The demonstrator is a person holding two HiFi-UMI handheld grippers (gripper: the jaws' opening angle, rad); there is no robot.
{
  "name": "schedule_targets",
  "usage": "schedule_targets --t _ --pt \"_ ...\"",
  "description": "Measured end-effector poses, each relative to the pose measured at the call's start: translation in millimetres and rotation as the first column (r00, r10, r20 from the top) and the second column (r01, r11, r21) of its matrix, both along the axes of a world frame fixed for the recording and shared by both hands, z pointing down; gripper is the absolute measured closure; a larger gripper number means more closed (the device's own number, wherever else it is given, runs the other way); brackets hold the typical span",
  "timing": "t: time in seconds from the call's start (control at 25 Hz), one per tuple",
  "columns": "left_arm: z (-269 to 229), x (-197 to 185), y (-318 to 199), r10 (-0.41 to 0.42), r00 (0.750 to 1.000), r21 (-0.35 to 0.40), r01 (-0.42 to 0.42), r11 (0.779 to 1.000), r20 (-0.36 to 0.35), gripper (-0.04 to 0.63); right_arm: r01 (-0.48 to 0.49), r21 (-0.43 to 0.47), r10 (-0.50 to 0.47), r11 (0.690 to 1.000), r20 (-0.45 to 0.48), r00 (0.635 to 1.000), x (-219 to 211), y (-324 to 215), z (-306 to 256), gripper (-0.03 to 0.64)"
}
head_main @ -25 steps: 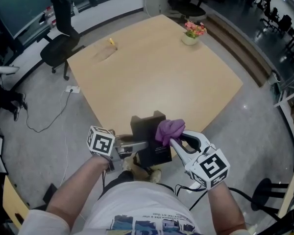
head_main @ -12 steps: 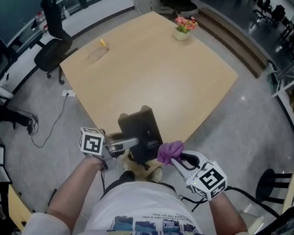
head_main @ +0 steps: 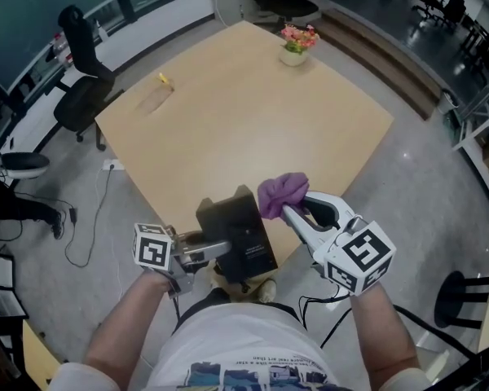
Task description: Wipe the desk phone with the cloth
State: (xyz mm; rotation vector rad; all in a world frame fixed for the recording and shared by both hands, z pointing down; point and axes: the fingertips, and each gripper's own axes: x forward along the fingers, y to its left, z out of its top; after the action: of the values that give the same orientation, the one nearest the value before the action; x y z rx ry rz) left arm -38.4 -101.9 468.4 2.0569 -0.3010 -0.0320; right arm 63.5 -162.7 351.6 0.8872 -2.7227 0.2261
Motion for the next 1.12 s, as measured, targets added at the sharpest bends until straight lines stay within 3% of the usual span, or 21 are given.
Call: schedule_targets --t 0.36,0.8,0.96,1.12 --pt "-5.6 1.1 2.7 -0.02 1.0 0.003 0.02 1.0 -0.016 0.414 0.096 -0.133 -0.097 0.987 -0.006 0.995 -12.3 34.5 43.6 0.529" --pt "-9.4 -6.3 -8.0 -0.047 0.998 0.01 0.047 0.999 -0.036 0.413 0.103 -0.325 -0.138 0.94 -0.085 0.987 14.8 110.4 109.2 0.528" --pt "-7.6 0.5 -5.2 -0.027 0.999 0.009 0.027 1.0 -0.034 0.413 0.072 -0.304 -0.105 0.95 -0.094 0.99 28.1 104.5 98.2 0.528" --pt "-6.8 7.3 1.1 0.001 0.999 0.009 -0.001 1.0 -0.04 0.413 0.036 -0.188 -0.048 0.982 -0.061 0.997 38.4 66.6 50.4 0.528"
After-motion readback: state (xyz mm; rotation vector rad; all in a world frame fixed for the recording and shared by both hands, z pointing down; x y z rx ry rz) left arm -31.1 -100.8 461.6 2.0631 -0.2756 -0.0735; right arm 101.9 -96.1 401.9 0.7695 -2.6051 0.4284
